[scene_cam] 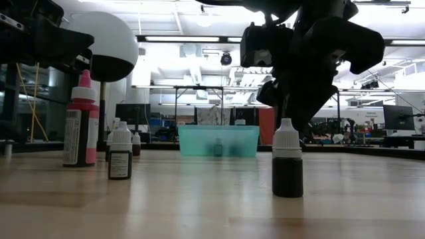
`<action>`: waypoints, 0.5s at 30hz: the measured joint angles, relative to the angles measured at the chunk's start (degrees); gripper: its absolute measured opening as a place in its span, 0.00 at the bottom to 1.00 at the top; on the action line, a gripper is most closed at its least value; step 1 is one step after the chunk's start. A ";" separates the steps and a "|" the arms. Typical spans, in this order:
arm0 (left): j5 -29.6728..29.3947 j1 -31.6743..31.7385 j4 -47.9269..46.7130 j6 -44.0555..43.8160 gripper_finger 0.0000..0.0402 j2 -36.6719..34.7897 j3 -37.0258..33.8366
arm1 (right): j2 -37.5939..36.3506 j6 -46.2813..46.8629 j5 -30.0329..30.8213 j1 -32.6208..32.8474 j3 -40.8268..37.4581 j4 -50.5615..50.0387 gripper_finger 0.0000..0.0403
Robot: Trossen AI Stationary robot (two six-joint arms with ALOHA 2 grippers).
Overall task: Pick & Place food coloring
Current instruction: Put the small purple food coloring bottle into the light blue bin
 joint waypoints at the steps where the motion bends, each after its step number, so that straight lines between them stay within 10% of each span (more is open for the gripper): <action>1: 0.00 0.01 0.00 0.00 0.00 0.00 0.00 | 0.00 0.02 0.03 0.00 0.00 0.00 0.10; 15: 0.00 -0.01 0.00 0.00 0.00 -0.01 0.00 | 0.00 1.01 1.74 0.00 9.84 -9.28 0.10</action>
